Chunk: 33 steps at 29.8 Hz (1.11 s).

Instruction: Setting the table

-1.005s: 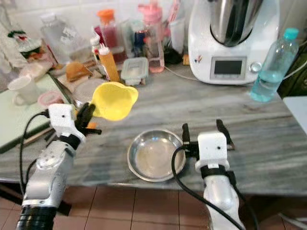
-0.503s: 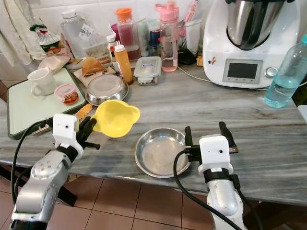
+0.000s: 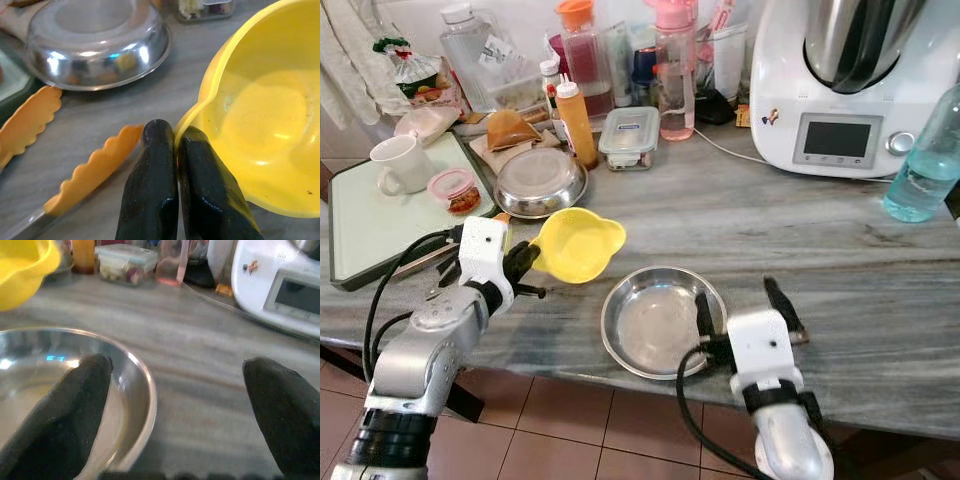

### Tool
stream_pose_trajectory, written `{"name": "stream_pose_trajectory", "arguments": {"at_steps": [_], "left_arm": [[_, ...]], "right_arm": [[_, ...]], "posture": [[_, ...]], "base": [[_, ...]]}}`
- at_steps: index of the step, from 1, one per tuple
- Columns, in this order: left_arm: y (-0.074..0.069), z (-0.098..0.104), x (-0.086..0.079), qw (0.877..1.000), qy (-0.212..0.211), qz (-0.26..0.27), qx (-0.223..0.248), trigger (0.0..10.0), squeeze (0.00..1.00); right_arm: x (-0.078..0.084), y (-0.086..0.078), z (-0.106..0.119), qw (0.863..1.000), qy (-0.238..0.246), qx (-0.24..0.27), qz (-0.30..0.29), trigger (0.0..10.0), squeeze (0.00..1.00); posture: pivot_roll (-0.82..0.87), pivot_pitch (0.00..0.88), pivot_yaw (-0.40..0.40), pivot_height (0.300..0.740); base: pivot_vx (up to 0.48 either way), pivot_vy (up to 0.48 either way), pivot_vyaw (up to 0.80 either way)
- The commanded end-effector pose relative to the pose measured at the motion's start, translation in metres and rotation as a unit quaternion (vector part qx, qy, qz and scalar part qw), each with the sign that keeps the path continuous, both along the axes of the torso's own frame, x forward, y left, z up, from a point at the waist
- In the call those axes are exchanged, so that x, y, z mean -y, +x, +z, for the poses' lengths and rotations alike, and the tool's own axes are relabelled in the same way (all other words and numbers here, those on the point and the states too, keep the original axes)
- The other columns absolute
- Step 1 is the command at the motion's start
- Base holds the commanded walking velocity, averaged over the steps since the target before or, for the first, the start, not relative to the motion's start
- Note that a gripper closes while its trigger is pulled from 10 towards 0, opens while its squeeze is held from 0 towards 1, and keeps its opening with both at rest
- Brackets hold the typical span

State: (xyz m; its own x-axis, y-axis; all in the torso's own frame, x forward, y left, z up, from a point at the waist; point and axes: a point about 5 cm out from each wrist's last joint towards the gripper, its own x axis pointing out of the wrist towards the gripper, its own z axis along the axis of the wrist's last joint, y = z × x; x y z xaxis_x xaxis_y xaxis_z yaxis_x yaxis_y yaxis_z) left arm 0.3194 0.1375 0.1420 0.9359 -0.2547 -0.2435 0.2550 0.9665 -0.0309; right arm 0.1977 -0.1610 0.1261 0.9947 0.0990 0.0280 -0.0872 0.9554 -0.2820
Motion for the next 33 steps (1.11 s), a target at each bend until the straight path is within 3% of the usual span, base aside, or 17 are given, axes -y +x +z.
{"name": "stream_pose_trajectory", "arguments": {"at_steps": [1,7,14,22,24,31,32,33], "left_arm": [[0.004,0.001,-0.004,1.0,0.001,0.011,-0.008,10.0,0.0],[0.012,0.003,0.0,1.0,0.009,0.007,-0.02,10.0,0.0],[0.015,-0.007,0.002,0.997,0.033,-0.01,-0.074,10.0,0.0],[0.017,-0.006,0.003,0.994,0.039,-0.023,-0.099,10.0,0.0],[0.018,-0.006,0.004,0.992,0.033,-0.025,-0.117,10.0,0.0],[0.024,0.006,0.004,0.994,0.006,-0.024,-0.11,10.0,0.0],[0.023,0.007,0.005,0.993,0.003,-0.03,-0.111,10.0,0.58],[0.023,0.007,0.005,0.993,0.003,-0.031,-0.113,10.0,0.8]], "right_arm": [[-0.003,-0.002,0.009,1.0,0.015,0.011,0.02,10.0,0.0],[-0.008,-0.005,0.015,0.998,0.045,0.011,0.052,10.0,0.0],[-0.011,-0.006,0.017,0.997,0.043,0.008,0.067,10.0,0.0],[-0.014,-0.006,0.013,0.996,0.041,-0.001,0.075,10.0,0.0],[-0.016,-0.006,0.012,0.996,0.037,-0.002,0.079,10.0,0.0],[-0.018,-0.004,0.012,0.996,0.039,-0.001,0.08,10.0,0.0],[-0.019,-0.004,0.011,0.996,0.039,-0.001,0.08,10.0,0.0],[-0.02,-0.004,0.011,0.996,0.039,-0.002,0.081,10.0,0.0]], "posture": [[-0.13,0.061,0.157,0.74],[-0.14,0.053,0.164,0.74],[-0.15,0.052,0.168,0.74],[-0.14,0.055,0.163,0.74],[-0.14,0.055,0.163,0.74],[-0.14,0.054,0.162,0.74],[-0.14,0.055,0.163,0.74],[-0.13,0.055,0.163,0.74]], "base": [[0.0,0.0,0.0],[0.0,0.0,0.0],[0.0,0.0,0.0],[0.0,0.0,0.0],[0.0,0.0,0.0],[0.0,0.0,0.0],[0.0,0.0,0.0],[0.0,0.0,0.0]]}}
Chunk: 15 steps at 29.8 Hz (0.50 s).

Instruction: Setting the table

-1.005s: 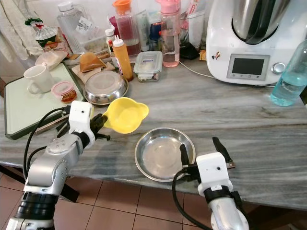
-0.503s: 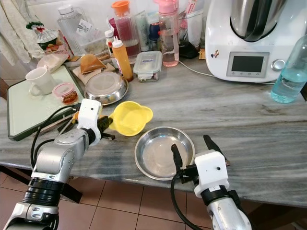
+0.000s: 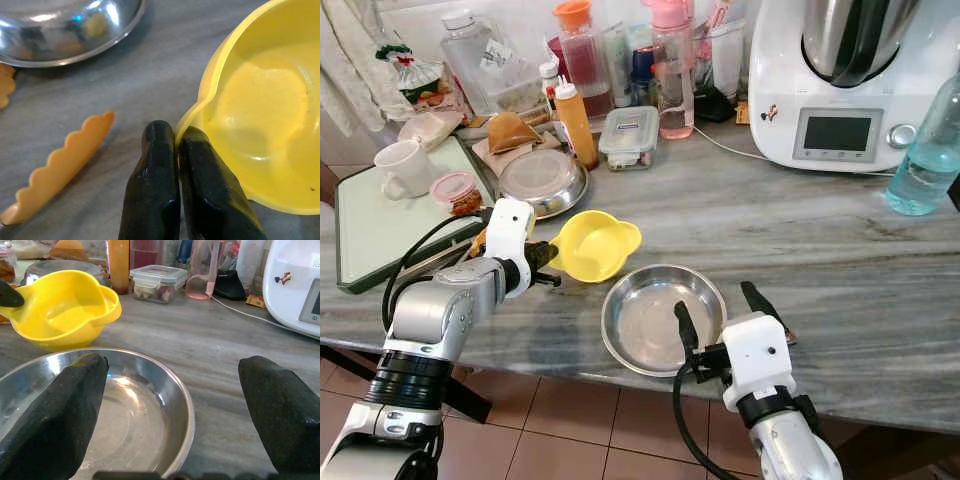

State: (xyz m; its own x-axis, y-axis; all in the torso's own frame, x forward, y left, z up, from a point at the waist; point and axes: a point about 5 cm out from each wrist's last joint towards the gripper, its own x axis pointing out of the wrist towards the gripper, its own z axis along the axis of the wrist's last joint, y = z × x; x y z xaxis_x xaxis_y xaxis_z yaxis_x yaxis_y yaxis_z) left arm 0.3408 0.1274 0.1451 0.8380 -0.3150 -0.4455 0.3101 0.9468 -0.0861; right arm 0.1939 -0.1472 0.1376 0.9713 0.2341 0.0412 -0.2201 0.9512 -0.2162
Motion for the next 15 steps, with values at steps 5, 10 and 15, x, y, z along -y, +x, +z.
{"name": "stream_pose_trajectory", "arguments": {"at_steps": [5,10,15], "left_arm": [[0.0,0.005,-0.004,1.0,-0.01,-0.003,-0.009,10.0,1.0],[-0.001,0.01,-0.003,1.0,-0.015,-0.01,-0.01,10.0,1.0],[0.002,0.016,-0.004,1.0,-0.016,-0.017,-0.004,10.0,1.0]], "right_arm": [[-0.007,0.0,-0.001,1.0,0.004,-0.004,0.011,10.0,0.0],[-0.007,0.0,-0.002,1.0,0.005,-0.005,0.01,10.0,0.0],[-0.008,0.002,-0.002,1.0,0.005,-0.005,0.01,10.0,0.0]], "posture": [[-0.13,0.058,0.163,0.74],[-0.13,0.057,0.162,0.74],[-0.12,0.055,0.162,0.74]], "base": [[0.0,0.0,0.0],[0.0,0.0,0.0],[0.0,0.0,0.0]]}}
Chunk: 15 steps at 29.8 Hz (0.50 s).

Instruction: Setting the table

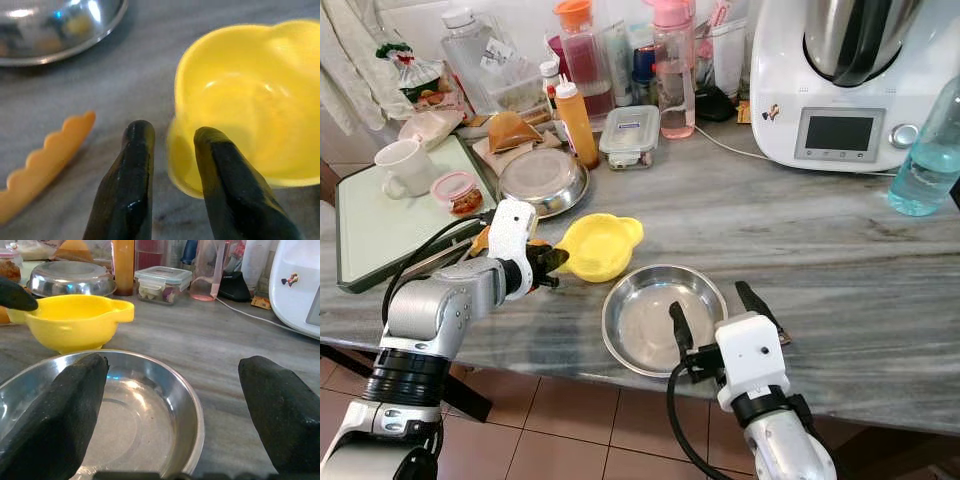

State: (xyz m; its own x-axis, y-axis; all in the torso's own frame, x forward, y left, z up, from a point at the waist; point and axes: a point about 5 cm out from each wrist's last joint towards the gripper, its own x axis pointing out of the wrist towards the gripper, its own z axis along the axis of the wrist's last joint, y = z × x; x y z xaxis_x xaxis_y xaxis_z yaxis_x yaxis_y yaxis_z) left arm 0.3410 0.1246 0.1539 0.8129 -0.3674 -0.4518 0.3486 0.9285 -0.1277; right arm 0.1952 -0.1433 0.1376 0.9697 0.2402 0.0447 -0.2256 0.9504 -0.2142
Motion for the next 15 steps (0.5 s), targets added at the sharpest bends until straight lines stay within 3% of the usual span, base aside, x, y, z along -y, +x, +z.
{"name": "stream_pose_trajectory", "arguments": {"at_steps": [1,11,15], "left_arm": [[0.002,0.009,-0.007,1.0,0.001,0.003,0.01,10.0,1.0],[0.003,0.019,-0.009,1.0,-0.002,-0.003,0.023,10.0,1.0],[-0.001,0.03,-0.015,0.998,-0.006,-0.002,0.063,10.0,1.0]], "right_arm": [[-0.004,0.001,-0.002,1.0,0.003,-0.006,0.007,10.0,0.0],[-0.005,0.002,-0.002,1.0,0.004,-0.004,0.007,10.0,0.0],[-0.004,0.003,-0.002,1.0,0.004,-0.003,0.002,10.0,0.0]], "posture": [[-0.12,0.054,0.162,0.74],[-0.12,0.055,0.162,0.74],[-0.12,0.054,0.159,0.74]], "base": [[0.0,0.0,0.0],[0.0,0.0,0.0],[0.0,0.0,0.0]]}}
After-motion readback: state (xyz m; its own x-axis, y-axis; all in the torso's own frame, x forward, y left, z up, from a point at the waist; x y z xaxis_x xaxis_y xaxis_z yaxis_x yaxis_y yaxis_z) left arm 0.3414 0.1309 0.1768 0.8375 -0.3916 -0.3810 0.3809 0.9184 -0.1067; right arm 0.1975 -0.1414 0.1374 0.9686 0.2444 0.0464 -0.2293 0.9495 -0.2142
